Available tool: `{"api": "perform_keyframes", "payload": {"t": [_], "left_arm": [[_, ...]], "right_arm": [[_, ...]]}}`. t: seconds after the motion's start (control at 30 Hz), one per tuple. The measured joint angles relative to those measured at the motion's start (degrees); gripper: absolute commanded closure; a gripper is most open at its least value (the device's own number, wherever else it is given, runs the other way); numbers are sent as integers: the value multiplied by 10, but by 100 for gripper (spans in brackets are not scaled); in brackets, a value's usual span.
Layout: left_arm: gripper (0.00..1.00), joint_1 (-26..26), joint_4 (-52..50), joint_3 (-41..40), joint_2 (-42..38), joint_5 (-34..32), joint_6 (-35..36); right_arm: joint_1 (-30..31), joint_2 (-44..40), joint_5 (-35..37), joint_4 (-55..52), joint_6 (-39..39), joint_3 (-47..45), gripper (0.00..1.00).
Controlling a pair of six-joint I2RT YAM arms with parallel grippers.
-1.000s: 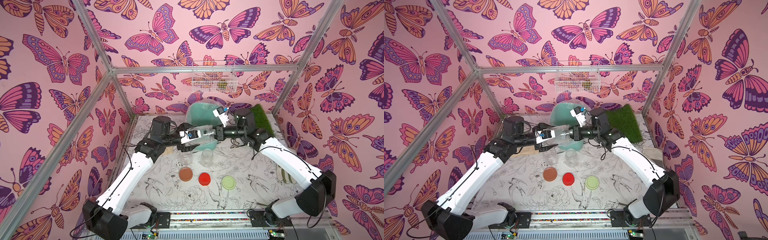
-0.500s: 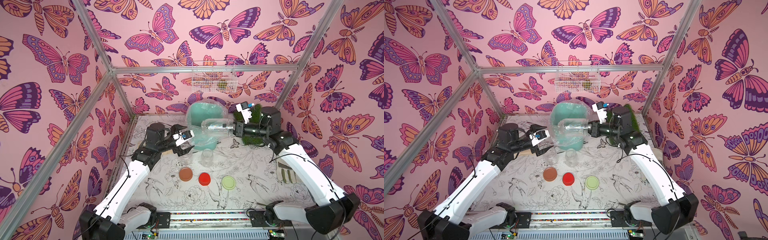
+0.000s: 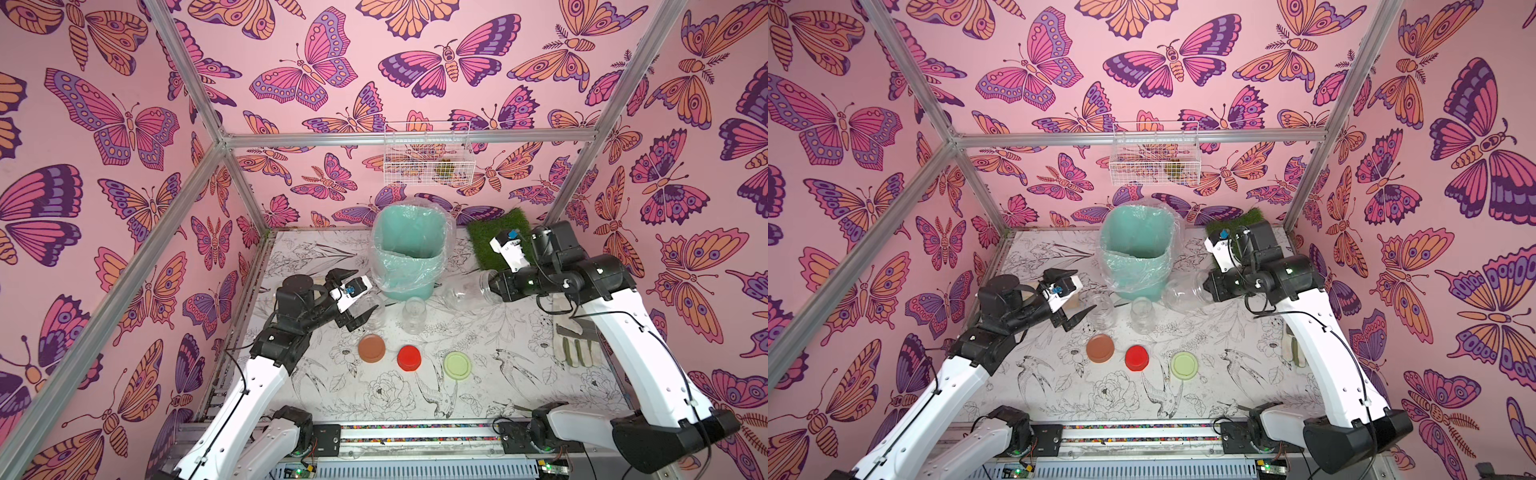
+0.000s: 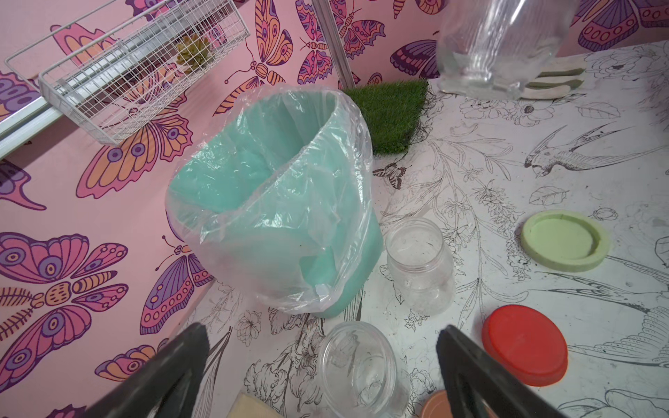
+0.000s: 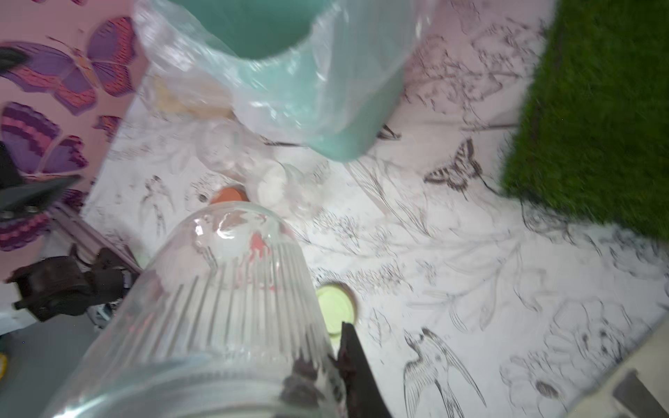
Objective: Empty moldy peanuts from jars
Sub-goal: Place the jar at the center of the board.
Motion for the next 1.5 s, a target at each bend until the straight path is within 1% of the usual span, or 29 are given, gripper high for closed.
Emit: {"api": "perform_keyframes", "payload": {"t": [0.13,0.27,0.47,0.57,0.87,1.07,1.17,1.4,1.5], "left_arm": [[0,0,1,-25,-18,5,-19],[0,0,3,-52,-31,6,-35],[0,1,4,-84,-38,5,-52],[0,1,5,-94,-37,5,-58],[0,9,31,-133,-29,-1,-75],[0,16,45,-137,-19,-4,-85],[0,19,57,-141,-16,-6,-90],[0,23,68,-145,-7,-9,-98],[0,23,72,-145,-7,-9,-100]], "right_arm": [[3,25,62,-54,3,-8,100],[24,44,118,-63,23,-28,100],[69,135,184,-61,64,-32,100],[80,174,208,-39,87,-41,100],[101,251,250,36,140,-47,100],[118,305,274,50,160,-42,99],[122,313,287,50,168,-33,94],[124,320,285,58,179,-24,66],[124,320,272,62,182,-23,59]]}}
